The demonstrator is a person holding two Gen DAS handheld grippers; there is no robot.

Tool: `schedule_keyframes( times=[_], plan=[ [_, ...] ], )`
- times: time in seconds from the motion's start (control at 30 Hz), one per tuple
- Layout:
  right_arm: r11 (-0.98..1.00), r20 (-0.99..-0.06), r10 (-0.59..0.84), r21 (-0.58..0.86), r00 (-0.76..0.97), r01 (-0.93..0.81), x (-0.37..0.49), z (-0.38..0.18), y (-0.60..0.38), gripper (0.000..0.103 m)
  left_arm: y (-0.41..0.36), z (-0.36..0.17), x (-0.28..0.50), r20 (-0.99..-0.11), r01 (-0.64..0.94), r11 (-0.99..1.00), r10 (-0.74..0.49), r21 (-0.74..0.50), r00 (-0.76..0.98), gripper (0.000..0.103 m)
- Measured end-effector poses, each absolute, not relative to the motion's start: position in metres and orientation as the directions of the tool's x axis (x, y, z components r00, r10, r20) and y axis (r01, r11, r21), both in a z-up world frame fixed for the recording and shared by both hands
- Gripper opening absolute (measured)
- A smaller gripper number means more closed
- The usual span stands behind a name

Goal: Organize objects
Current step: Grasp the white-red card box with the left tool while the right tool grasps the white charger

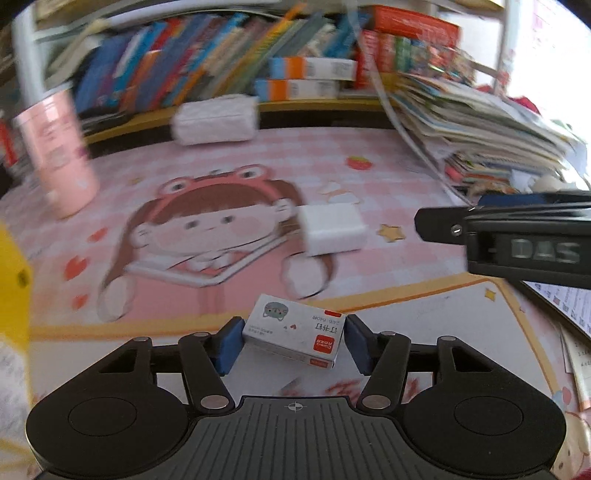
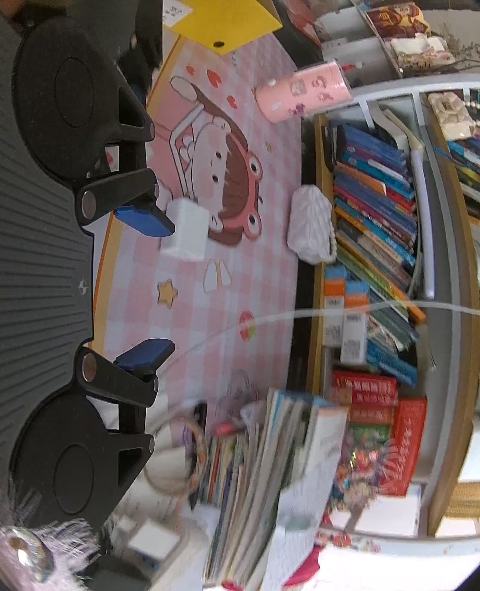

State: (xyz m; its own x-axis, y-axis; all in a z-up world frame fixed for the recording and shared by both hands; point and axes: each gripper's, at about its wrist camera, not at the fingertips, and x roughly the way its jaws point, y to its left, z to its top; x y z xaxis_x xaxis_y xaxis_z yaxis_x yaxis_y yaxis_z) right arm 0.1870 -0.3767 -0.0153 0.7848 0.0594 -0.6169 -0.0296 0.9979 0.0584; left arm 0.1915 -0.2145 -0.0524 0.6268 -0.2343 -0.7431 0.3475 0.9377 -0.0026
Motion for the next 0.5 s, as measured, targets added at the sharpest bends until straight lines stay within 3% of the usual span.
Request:
schedule_keyframes(
  times=[0.13, 0.3, 0.5],
  plan=[
    [0.993, -0.647, 0.119, 0.078, 0.753, -0.091, 0.208, -0.030, -0.360, 0.064, -0.185, -0.042, 0.177, -0.744, 0.263, 0.965, -0.184, -0.011, 0.643, 0.058],
    [0.990, -0.659, 0.135, 0.052, 0.740, -0.134, 0.238, -0.051, -0.344, 0.079, -0.155, -0.029, 0.163, -0.733, 0.160, 0.987, -0.120, -0.015, 0.669, 0.058],
    [0.992, -0.698, 0.109, 0.028, 0.708, -0.125, 0.271, -0.074, -0.335, 0.079, -0.137, -0.019, 0.151, -0.719, 0.101, 0.995, -0.074, -0.005, 0.691, 0.058]
  ],
)
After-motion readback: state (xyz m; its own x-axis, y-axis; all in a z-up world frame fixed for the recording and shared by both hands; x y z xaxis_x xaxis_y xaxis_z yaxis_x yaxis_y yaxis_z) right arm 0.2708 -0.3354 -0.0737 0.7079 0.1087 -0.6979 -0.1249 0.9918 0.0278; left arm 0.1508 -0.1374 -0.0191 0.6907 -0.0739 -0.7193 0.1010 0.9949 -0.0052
